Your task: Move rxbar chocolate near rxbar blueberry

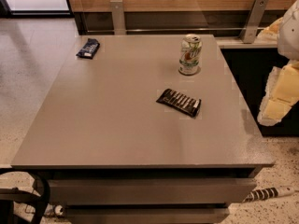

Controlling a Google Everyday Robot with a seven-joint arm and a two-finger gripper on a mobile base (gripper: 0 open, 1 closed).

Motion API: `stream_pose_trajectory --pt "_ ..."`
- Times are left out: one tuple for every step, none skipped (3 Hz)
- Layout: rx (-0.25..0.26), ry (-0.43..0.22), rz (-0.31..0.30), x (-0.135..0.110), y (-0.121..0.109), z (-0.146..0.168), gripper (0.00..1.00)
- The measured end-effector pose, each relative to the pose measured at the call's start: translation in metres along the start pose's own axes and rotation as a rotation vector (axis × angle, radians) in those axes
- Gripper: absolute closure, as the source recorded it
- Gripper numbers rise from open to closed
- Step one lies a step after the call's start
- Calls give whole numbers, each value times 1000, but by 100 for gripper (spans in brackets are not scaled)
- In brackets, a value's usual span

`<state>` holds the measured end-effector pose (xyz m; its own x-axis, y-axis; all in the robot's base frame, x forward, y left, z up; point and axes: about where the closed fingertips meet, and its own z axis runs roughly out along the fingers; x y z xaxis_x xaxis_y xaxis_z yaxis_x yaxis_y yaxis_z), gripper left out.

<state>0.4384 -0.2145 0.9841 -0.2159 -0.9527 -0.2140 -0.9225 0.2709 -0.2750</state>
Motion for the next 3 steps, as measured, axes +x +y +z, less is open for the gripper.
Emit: stream_pose_trajectory --pt "0 0 0 0 0 0 0" --pt "2 -16 2 -2 -4 1 0" --pt "6 -81 37 -1 -11 9 0"
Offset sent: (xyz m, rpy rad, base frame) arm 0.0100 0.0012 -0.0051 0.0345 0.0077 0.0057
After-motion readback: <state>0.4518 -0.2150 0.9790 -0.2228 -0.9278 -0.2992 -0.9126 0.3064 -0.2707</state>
